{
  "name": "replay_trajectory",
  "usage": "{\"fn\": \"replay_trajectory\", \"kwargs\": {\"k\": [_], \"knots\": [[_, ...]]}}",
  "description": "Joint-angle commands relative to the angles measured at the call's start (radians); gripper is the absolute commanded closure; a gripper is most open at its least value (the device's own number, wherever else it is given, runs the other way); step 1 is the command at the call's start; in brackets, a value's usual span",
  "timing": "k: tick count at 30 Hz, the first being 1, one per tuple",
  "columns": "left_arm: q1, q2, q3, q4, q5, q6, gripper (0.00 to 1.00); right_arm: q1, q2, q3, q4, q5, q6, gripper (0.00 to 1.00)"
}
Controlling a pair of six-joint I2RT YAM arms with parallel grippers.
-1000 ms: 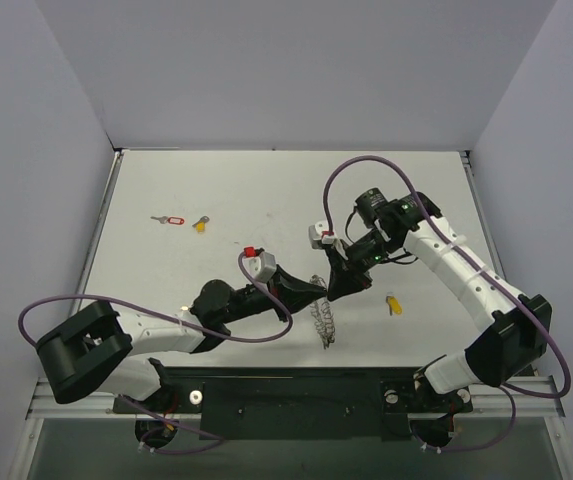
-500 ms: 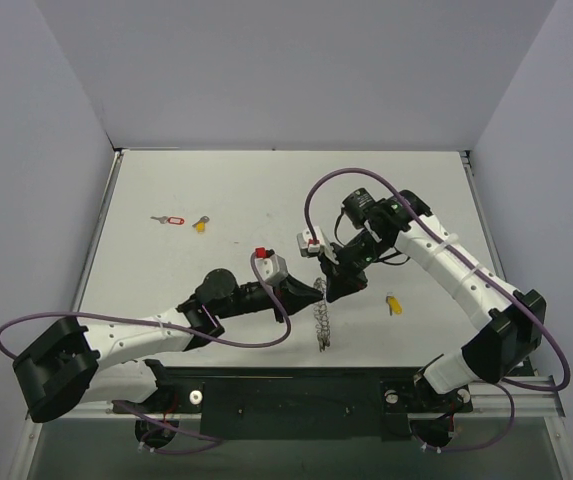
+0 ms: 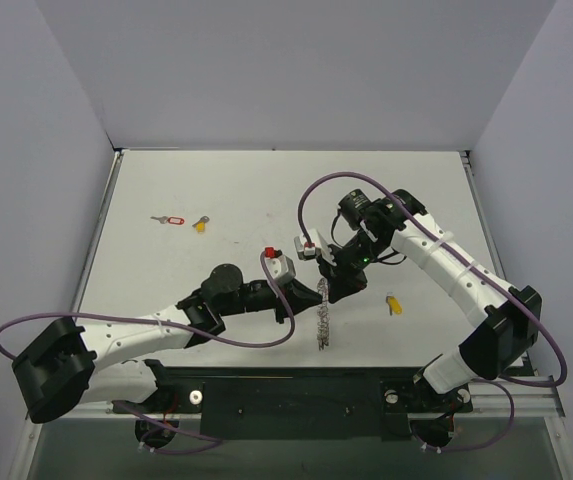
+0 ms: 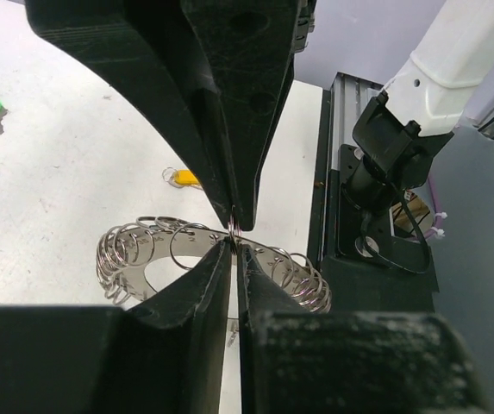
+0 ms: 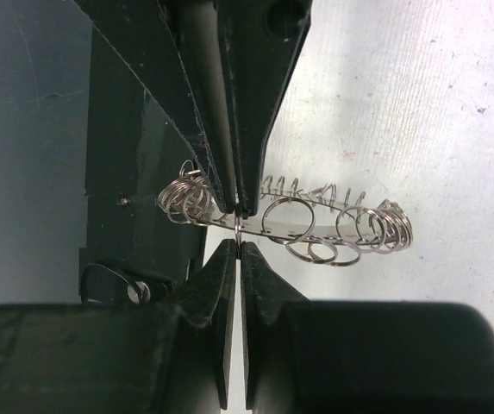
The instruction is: Put the keys on the keyring
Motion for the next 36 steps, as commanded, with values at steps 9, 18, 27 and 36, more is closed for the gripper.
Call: {"fn": "replay_trajectory", "kwargs": {"k": [9,18,27,36], "knots": [[0.004,0.03,-0.03,0.246,-0.03,-0.135,0.78,0.006,0.001,0.036,-0.066,-0.022,-0.002,1.0],[0.005,0.058,-0.038,0.244,-0.005,-0.153,0.78,0.005,-0.003,0.037,-0.066,-0.033,0.0,1.0],[0.005,0.081,-0.033,0.247,-0.007,-0.158,0.82,0.005,0.0,0.036,-0.064,-0.038,0.0,1.0],[0.005,0.079,-0.042,0.307,-0.03,-0.204,1.0,0.005,0.001,0.031,-0.063,-0.054,-0.005,1.0]]}}
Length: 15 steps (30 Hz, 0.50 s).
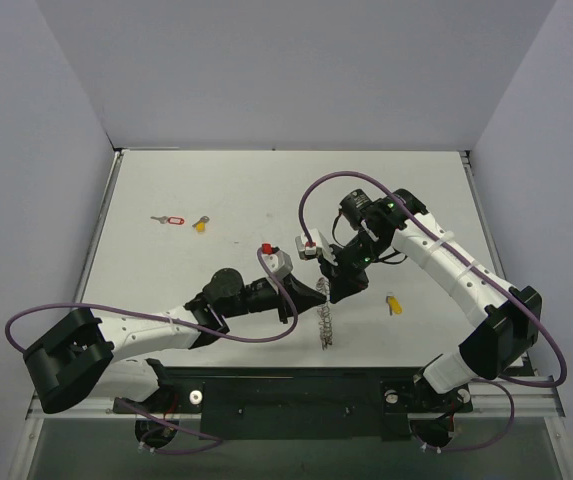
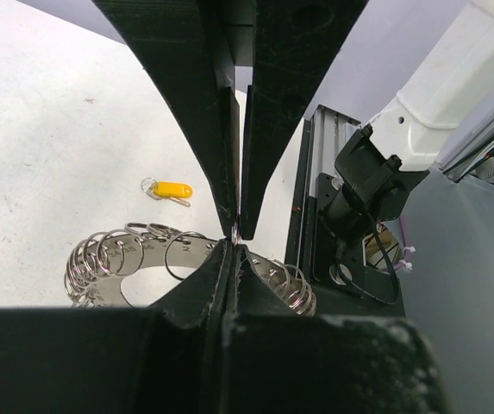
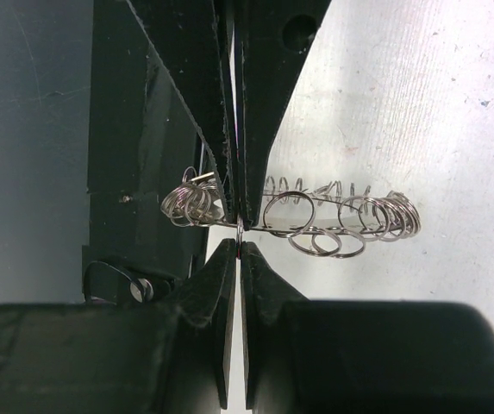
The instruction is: Put the keys on the keyring
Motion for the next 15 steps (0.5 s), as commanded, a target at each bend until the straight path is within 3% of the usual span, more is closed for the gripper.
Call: {"fn": "replay_trajectory", "kwargs": {"k": [1,2,4,5,10,15], "knots": [[0.005,-0.006,-0.015,0.145,-0.028,-0.038,1.0,0.0,0.0,0.031,-0.05,-0.066,-0.004,1.0],[0.003,-0.012,-0.027,0.165,-0.037,-0.052,1.0,-0.003,-0.003,0.034,-0.05,-0.086,-0.004,0.95],[0.005,-0.027,-0.061,0.232,-0.08,-0.072,1.0,-0.049,-0.012,0.033,-0.052,-0.127,-0.004,0.64],[0.005,-0.032,-0.082,0.263,-0.091,-0.074,1.0,-0.063,-0.016,0.033,-0.056,-0.147,-0.019,0.6],[0.002,-0.063,-0.133,0.353,-0.149,-0.1,1.0,-0.161,-0.056,0.031,-0.115,-0.27,-0.122,0.57],[-0.008,-0.048,-0.16,0.47,-0.2,-0.118,1.0,-0.164,-0.035,0.014,-0.109,-0.376,-0.184,0.59]]}}
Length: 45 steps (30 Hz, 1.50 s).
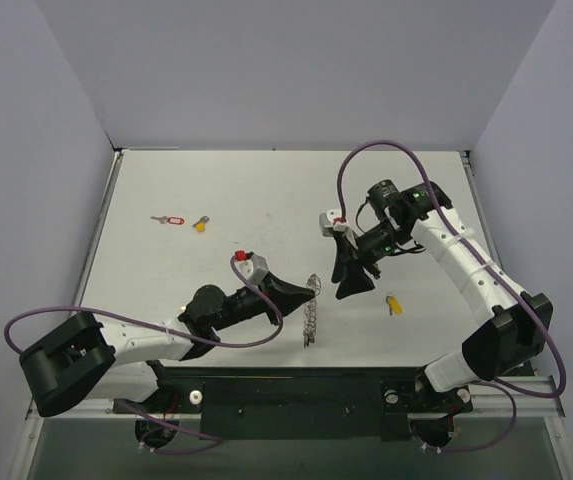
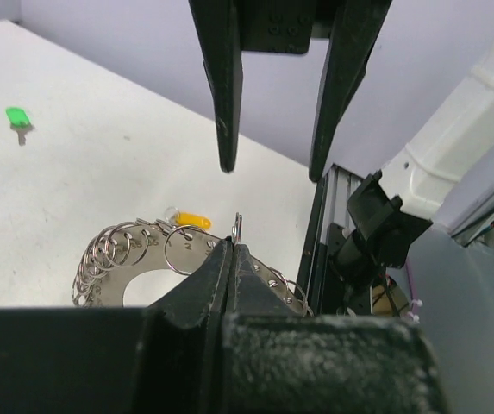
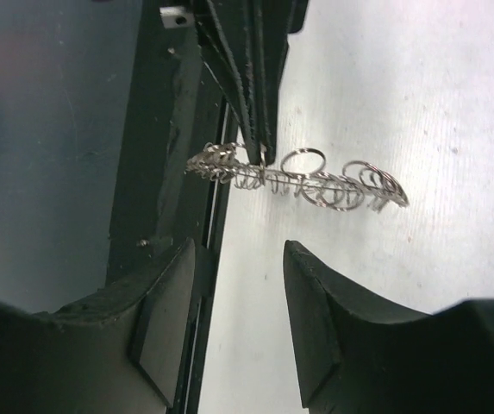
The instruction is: Put the keys on the keyring
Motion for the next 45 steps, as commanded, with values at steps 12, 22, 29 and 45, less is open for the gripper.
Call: {"fn": "replay_trajectory", "kwargs": {"k": [12,22,29,45], "knots": [[-0.02,0.052,0.013,0.319,-0.084,-0.058,1.0,0.02,0.039,0.083,-0.039,-0.14,-0.012,0.61],[-0.02,0.072,0.024,0.351,-0.079,-0.077,1.0,0.058,0.022,0.017,0.169,-0.064,0.205,0.61],[-0.019,0.065,0.019,0.356,-0.084,-0.08,1.0,0.072,0.014,-0.012,0.234,-0.038,0.273,0.63],[-0.019,0.036,0.004,0.345,-0.125,-0.061,1.0,0.088,-0.023,-0.048,0.243,-0.044,0.278,0.76]]}}
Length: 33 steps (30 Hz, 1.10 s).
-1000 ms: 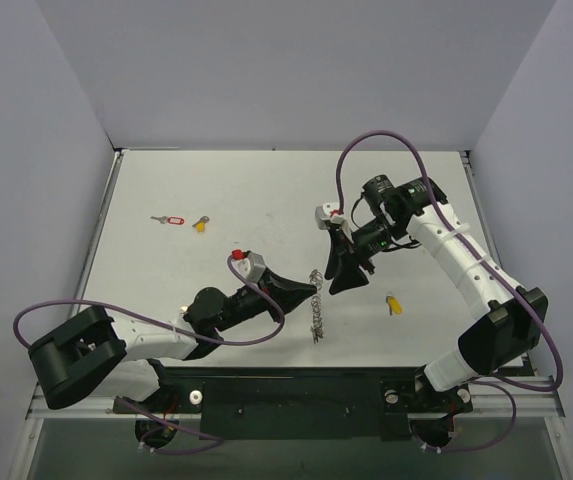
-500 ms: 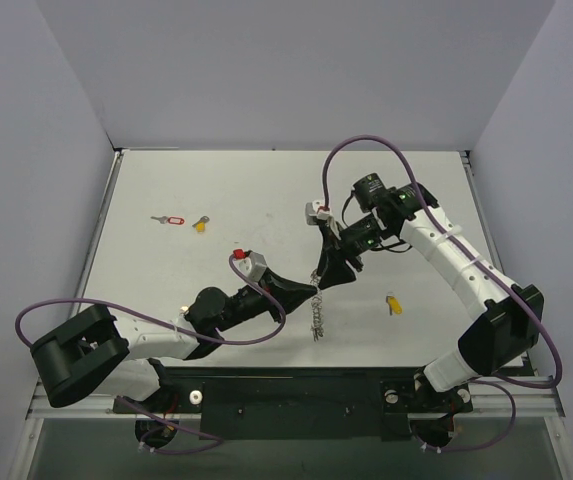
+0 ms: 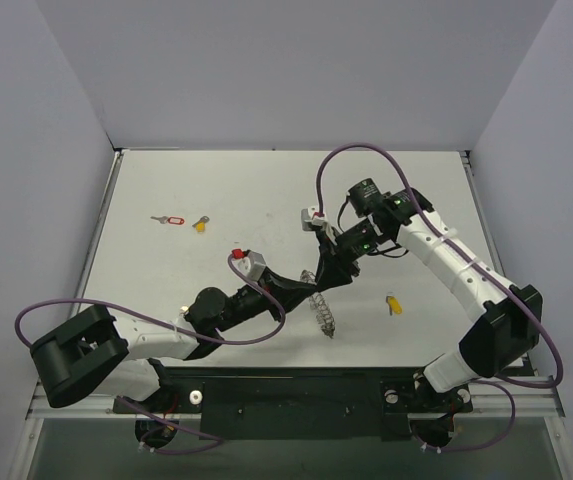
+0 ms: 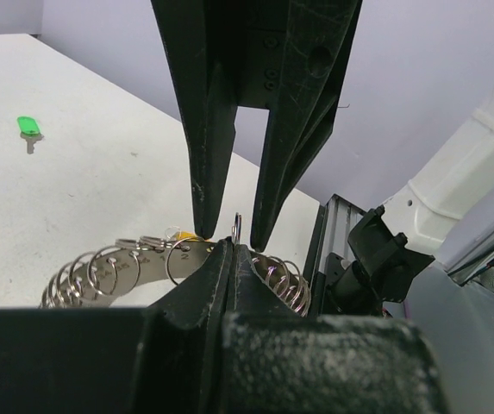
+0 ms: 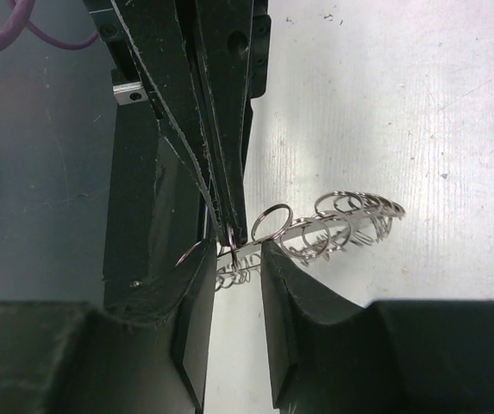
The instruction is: Put the keys on the keyring
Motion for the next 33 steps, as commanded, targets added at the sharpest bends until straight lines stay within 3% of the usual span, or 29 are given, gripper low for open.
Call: {"fn": "replay_trajectory", "kwargs": {"k": [1,8,14,24,29,33], "knots": [[-0.003,-0.038,0.009,0.192,-0.03,0.009,1.0,-0.013,-0.054,-0.009,-0.018,-0.044,0.006,0.76],[-0.003,-0.043,0.008,0.186,-0.025,0.009,1.0,-0.028,-0.067,-0.014,-0.019,-0.096,0.001,0.76],[-0.005,-0.046,0.011,0.188,-0.021,0.004,1.0,-0.016,-0.045,-0.012,-0.022,-0.107,-0.001,0.85],[-0.003,-0.057,0.002,0.192,-0.031,0.006,1.0,-0.013,-0.039,-0.015,-0.024,-0.097,-0.002,0.88],[-0.003,-0.06,-0.005,0.194,-0.036,0.006,1.0,-0.002,-0.037,-0.011,-0.028,-0.102,-0.011,1.0],[-0.003,-0.06,-0.006,0.195,-0.036,0.004,1.0,0.011,-0.034,-0.005,-0.051,-0.105,-0.031,1.0]]}}
